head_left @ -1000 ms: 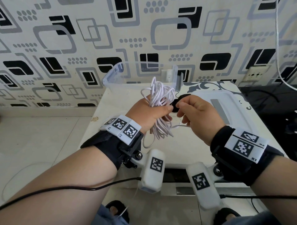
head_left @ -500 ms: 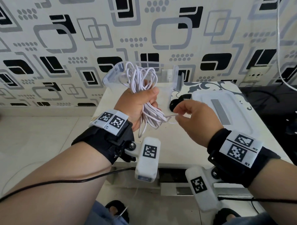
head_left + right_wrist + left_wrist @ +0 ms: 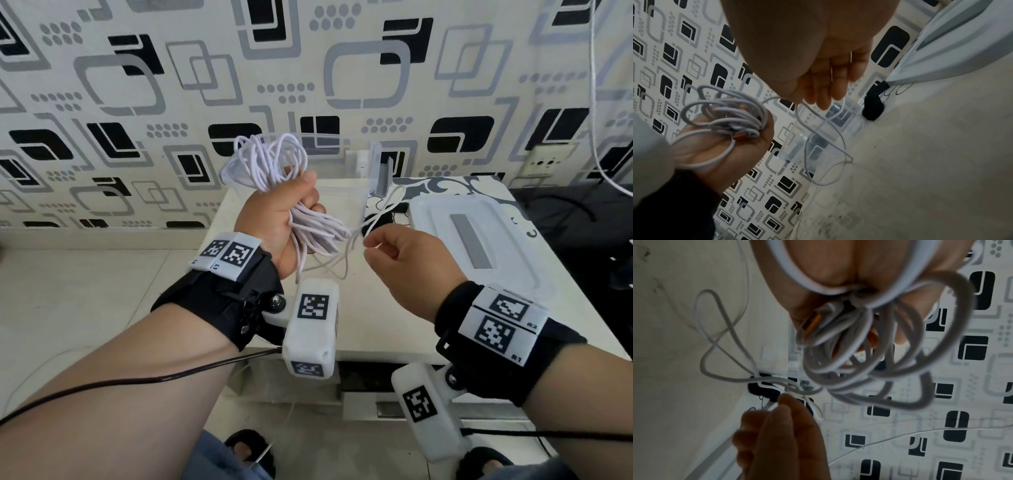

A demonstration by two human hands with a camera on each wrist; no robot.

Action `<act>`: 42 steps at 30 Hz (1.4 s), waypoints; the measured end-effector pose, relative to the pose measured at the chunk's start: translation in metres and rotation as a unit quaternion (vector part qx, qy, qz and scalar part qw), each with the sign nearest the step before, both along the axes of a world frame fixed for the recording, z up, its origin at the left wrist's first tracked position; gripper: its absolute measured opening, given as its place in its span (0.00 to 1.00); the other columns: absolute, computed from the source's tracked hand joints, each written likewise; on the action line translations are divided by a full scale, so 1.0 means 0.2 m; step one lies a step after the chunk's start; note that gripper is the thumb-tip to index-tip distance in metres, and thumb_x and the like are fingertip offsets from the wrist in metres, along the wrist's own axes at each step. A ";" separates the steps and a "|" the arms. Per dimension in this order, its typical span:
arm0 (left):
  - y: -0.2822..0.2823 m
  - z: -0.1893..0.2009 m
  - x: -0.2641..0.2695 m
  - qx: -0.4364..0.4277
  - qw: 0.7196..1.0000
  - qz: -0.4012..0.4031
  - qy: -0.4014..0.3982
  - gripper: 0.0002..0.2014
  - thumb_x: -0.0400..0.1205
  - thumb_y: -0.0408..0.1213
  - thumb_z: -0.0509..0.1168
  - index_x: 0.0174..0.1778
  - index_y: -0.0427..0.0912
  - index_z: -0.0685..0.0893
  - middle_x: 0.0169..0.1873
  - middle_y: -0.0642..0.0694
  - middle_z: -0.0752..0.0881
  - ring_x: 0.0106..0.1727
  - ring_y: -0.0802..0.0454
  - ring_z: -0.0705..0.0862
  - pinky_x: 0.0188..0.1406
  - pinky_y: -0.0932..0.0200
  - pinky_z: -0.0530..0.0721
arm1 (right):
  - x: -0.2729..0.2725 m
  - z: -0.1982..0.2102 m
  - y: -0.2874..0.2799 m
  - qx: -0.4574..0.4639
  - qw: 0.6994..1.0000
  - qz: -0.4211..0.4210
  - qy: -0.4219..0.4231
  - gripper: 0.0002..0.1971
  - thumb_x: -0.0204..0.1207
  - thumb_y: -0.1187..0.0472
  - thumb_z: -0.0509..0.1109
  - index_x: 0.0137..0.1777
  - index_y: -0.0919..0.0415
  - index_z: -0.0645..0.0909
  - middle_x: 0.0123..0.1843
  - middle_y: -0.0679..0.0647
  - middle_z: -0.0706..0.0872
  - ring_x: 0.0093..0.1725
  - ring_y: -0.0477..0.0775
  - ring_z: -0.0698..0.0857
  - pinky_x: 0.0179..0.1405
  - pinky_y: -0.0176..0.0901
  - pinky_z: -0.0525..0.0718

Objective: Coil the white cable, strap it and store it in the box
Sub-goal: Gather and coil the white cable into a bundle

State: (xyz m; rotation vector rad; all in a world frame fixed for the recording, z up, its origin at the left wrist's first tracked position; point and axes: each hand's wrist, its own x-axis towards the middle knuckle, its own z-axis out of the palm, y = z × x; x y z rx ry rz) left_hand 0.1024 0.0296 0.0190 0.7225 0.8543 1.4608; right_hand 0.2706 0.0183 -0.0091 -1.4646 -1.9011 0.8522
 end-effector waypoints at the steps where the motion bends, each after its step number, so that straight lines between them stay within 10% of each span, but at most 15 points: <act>1: -0.01 0.00 0.00 0.007 1.000 -0.019 -0.005 0.15 0.81 0.35 0.62 0.28 0.45 0.69 0.17 0.52 0.73 0.18 0.56 0.73 0.21 0.65 0.74 | 0.00 0.00 0.00 -0.011 1.000 0.001 0.010 0.05 0.77 0.56 0.63 0.50 0.50 0.79 0.34 0.45 0.83 0.32 0.46 0.79 0.37 0.40 0.77; 6: -0.02 0.00 0.03 0.015 0.996 -0.093 -0.008 0.12 0.75 0.37 0.64 0.29 0.46 0.67 0.17 0.52 0.70 0.19 0.56 0.69 0.25 0.62 0.70 | 0.00 0.00 0.02 -0.053 0.997 0.025 0.058 0.11 0.77 0.57 0.64 0.59 0.47 0.76 0.41 0.50 0.87 0.40 0.50 0.85 0.37 0.39 0.80; 11: -0.02 0.00 0.03 0.016 0.995 -0.098 0.016 0.11 0.74 0.37 0.65 0.30 0.46 0.68 0.18 0.51 0.70 0.19 0.55 0.69 0.30 0.58 0.67 | 0.01 0.00 0.01 0.040 0.997 0.024 -0.061 0.13 0.77 0.59 0.65 0.31 0.46 0.73 0.28 0.44 0.74 0.28 0.43 0.72 0.29 0.37 0.67; 17: -0.01 0.01 -0.01 -0.007 0.993 0.028 0.113 0.15 0.78 0.30 0.66 0.25 0.45 0.74 0.17 0.51 0.71 0.15 0.55 0.70 0.18 0.65 0.67 | 0.04 0.00 0.04 0.067 0.995 -0.024 -0.068 0.04 0.74 0.62 0.66 0.39 0.55 0.78 0.38 0.45 0.74 0.43 0.51 0.74 0.40 0.39 0.66; 27: 0.02 0.06 -0.13 -0.033 0.921 0.226 0.316 0.09 0.71 0.37 0.70 0.29 0.51 0.77 0.18 0.54 0.75 0.21 0.51 0.73 0.24 0.62 0.70 | 0.08 0.01 0.08 0.046 0.991 -0.073 -0.104 0.03 0.72 0.66 0.63 0.42 0.59 0.77 0.36 0.50 0.80 0.35 0.51 0.75 0.28 0.33 0.70; 42: -0.04 -0.01 -0.01 -0.065 0.912 0.039 0.402 0.09 0.64 0.42 0.74 0.30 0.46 0.80 0.24 0.48 0.79 0.31 0.45 0.80 0.41 0.52 0.79 | 0.06 0.05 0.05 0.036 0.994 -0.053 0.088 0.09 0.77 0.56 0.68 0.35 0.47 0.82 0.33 0.50 0.83 0.29 0.39 0.75 0.27 0.20 0.70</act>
